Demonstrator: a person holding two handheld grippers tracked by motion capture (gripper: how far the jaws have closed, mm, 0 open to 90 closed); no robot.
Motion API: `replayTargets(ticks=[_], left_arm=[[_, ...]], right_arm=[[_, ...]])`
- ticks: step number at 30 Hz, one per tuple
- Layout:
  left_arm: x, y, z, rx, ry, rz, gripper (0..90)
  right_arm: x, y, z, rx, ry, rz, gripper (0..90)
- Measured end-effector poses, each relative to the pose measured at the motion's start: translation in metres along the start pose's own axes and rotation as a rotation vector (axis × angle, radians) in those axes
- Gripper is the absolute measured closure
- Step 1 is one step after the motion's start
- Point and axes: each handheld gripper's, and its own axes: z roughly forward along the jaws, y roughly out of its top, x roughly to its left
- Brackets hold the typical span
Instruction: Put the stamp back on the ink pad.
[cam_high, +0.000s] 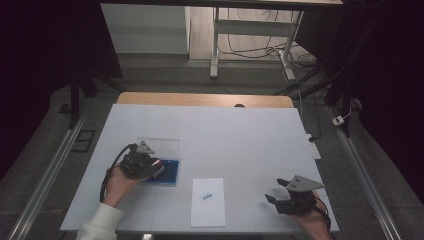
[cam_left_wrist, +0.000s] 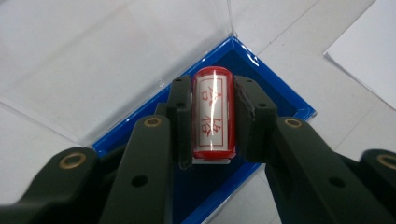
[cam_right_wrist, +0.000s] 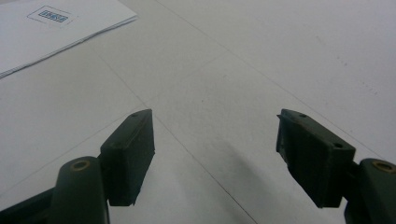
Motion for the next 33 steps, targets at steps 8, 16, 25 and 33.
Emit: replayTargets(ticks=[8,16,25,33], left_arm=[[-0.003,-0.001,0.000,-0.013,-0.003,-0.007,58.4],[-0.015,-0.005,-0.019,-0.131,0.030,-0.015,32.8],[-0.034,-0.039,-0.044,-0.246,0.013,-0.028,30.9],[-0.042,-0.071,-0.048,-0.239,-0.004,-0.044,31.4]], right_arm=[[-0.001,0.000,-0.001,0.000,-0.004,0.003,27.4],[-0.002,0.000,-0.003,-0.024,0.004,0.024,27.3],[-0.001,0.002,-0.005,-0.039,0.015,0.023,27.2],[-0.003,0.001,-0.004,-0.046,0.012,0.027,27.2]])
